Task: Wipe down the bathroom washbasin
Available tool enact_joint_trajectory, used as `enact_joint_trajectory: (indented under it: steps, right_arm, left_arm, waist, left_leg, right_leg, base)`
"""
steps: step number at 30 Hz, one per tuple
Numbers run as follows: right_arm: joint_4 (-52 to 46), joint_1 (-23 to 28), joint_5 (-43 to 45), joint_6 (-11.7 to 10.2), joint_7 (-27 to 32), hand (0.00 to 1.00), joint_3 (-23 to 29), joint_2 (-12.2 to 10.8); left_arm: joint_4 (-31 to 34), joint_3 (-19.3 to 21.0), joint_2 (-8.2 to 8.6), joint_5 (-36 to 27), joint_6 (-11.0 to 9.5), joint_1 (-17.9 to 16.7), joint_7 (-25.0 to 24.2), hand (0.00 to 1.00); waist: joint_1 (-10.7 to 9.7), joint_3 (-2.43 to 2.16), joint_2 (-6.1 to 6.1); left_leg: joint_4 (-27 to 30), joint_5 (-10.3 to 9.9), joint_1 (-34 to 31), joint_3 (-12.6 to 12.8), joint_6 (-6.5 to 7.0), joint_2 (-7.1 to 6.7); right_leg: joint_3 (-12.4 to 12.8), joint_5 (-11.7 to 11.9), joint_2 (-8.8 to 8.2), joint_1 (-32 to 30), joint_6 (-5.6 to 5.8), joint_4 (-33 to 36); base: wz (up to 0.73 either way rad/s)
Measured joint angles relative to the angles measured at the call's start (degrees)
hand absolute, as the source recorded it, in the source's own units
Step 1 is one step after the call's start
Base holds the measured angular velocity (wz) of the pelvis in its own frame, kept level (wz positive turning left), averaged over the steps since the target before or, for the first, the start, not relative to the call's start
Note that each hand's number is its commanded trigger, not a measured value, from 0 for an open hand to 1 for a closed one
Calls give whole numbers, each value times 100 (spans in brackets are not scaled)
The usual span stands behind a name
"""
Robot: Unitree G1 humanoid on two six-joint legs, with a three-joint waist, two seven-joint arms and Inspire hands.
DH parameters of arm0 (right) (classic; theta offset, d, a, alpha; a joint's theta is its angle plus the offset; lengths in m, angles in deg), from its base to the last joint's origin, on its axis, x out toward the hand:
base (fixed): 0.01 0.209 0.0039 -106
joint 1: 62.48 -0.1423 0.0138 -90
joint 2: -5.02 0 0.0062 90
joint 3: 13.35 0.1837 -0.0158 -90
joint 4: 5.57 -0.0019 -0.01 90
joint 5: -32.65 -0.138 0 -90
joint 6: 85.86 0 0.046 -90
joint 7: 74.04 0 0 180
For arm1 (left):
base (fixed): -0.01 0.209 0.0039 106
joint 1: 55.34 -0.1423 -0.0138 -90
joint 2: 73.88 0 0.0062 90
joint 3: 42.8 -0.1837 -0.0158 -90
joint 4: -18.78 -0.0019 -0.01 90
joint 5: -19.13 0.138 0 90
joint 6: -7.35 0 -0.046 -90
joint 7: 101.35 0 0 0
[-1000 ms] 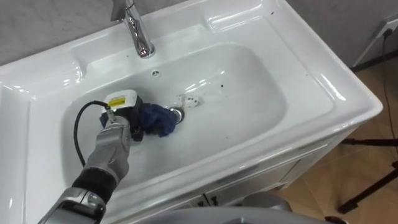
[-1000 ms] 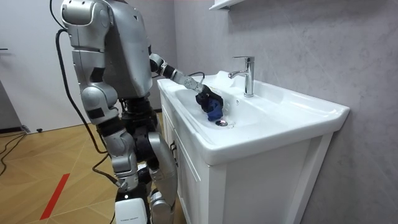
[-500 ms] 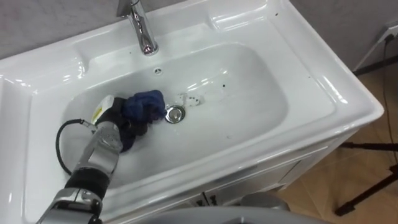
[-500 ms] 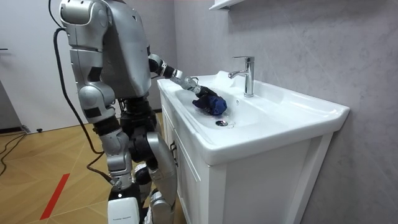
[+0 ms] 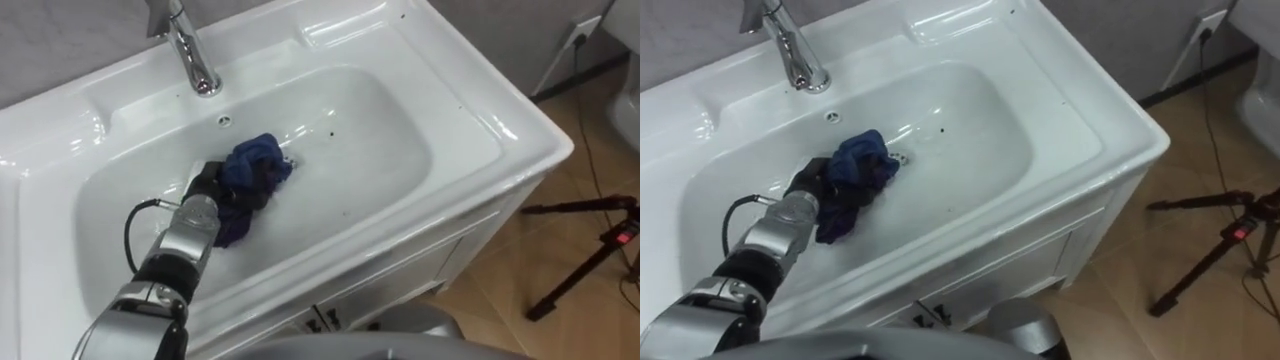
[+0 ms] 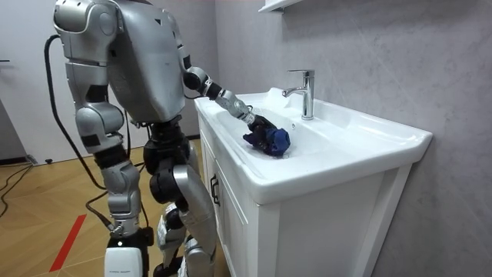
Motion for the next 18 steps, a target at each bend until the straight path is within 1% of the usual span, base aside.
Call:
enact_joint_trajectory:
  steps: [2, 5, 7, 11, 12, 13, 16, 18]
  right_arm:
    - [3, 26, 12, 4, -17, 0, 2, 7]
    - [9, 29, 17, 4, -78, 0, 1, -6]
    - [3, 10, 28, 5, -166, 0, -3, -15]
    - [7, -12, 31, 21, -218, 0, -10, -15]
    - [15, -39, 13, 64, -229, 0, -13, -19]
    - [29, -73, 10, 90, -228, 0, -13, -18]
    - [40, -126, 0, 103, -227, 0, -13, -17]
    - [41, -147, 1, 111, -225, 0, -12, -16]
  left_arm:
    - [-19, 1, -2, 4, 60, 49, -8, 100]
    - [-98, 4, -7, 75, 94, 147, -58, 100]
    - [-118, 0, -42, 133, 96, 195, -138, 100]
    - [-194, -2, -59, 261, 127, 312, -210, 100]
    - [-217, -8, -59, 350, 175, 386, -249, 100]
    - [-276, -35, -59, 424, 215, 476, -276, 100]
    - [-283, -152, -67, 649, 242, 598, -280, 100]
    - [-282, -211, -67, 745, 298, 651, -282, 100]
  waist:
    - [-60, 0, -5]
    - [-64, 0, -36]
    - [-60, 10, -79]
    - [-61, 19, -104]
    - [-59, 28, -116]
    - [-62, 29, -118]
    - [-75, 33, -104]
    - [-82, 32, -91]
  left_leg:
    - [-2, 2, -6, -5, -2, 2]
    - [-3, 2, -5, 1, 0, -11]
    - [-5, -8, -4, 15, 14, -18]
    - [-5, -14, -5, 23, 21, -21]
    - [-4, -15, -7, 25, 23, -24]
    - [-4, -16, -21, 26, 25, -25]
    - [9, -18, -91, 26, 28, -24]
    - [7, -19, -97, 25, 27, -18]
  right_leg:
    - [14, 5, 9, 1, 3, 15]
    - [43, -4, 8, -9, 20, 38]
    - [49, -11, 4, -15, 30, 52]
    - [51, -11, 1, -18, 35, 51]
    - [54, -12, 0, -25, 37, 55]
    - [53, -11, -1, -37, 39, 51]
    - [54, -8, -5, -105, 41, 52]
    - [51, -9, 0, -112, 41, 53]
  base:
    - [0]
    - [0]
    - [0]
    - [0]
    - [0]
    - [0]
    - [0]
    - [0]
